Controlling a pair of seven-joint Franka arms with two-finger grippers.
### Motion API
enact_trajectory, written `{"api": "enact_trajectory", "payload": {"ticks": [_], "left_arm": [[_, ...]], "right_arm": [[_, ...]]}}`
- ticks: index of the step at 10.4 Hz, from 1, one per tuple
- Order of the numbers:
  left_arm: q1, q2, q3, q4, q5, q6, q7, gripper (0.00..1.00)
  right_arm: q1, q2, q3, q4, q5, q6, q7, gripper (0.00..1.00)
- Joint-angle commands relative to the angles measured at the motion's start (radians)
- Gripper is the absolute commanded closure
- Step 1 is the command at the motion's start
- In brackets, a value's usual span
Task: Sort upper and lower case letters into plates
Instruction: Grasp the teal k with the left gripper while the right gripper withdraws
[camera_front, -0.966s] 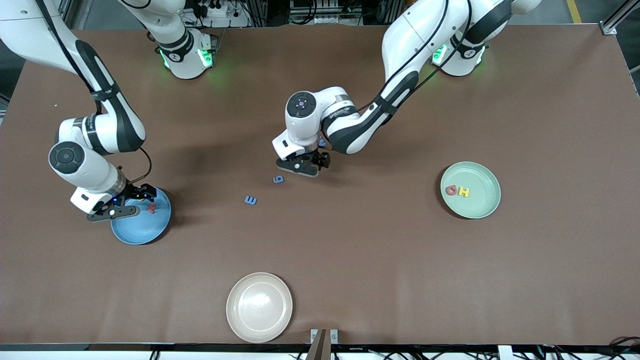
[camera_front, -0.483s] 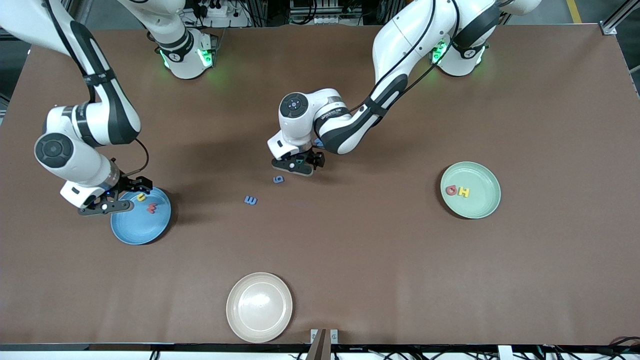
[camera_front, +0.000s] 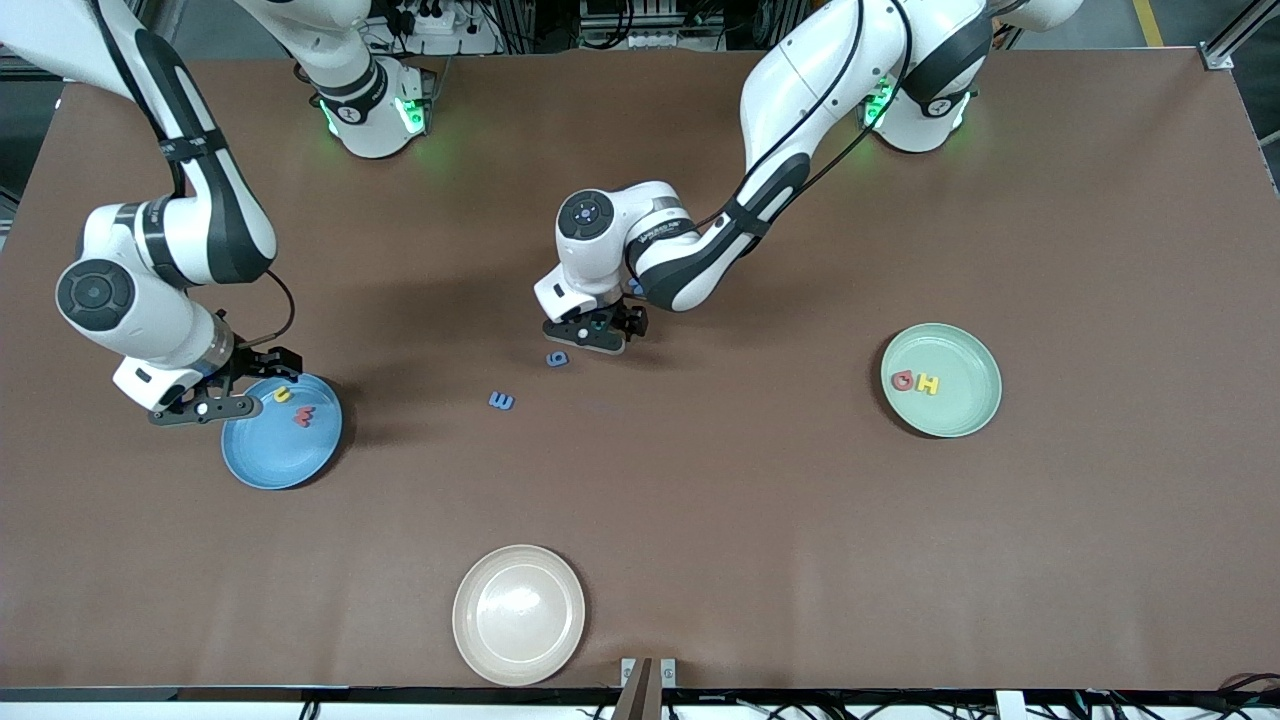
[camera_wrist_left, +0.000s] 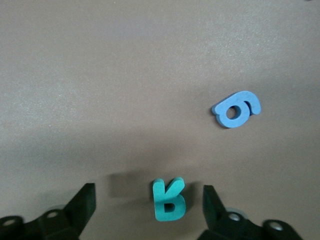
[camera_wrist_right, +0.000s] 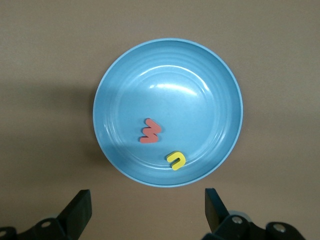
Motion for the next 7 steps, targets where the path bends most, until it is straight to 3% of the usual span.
{"api": "enact_trajectory", "payload": {"ticks": [1, 6, 7], "left_arm": [[-0.021, 0.017, 0.015, 0.029, 0.014, 0.000, -0.035, 0.17], [-0.043, 0.023, 0.029, 0.029, 0.014, 0.000, -0.048, 0.22], [-0.043, 0.023, 0.029, 0.029, 0.014, 0.000, -0.046, 0.31]], "right_arm": [[-0.012, -0.031, 0.019, -0.015, 0.041, -0.017, -0.015, 0.00], [0.040, -0.030, 0.017, -0.015, 0.072, -0.017, 0.004, 0.00], [0.046, -0.025, 0.016, -0.014, 0.076, -0.017, 0.004, 0.00]]}}
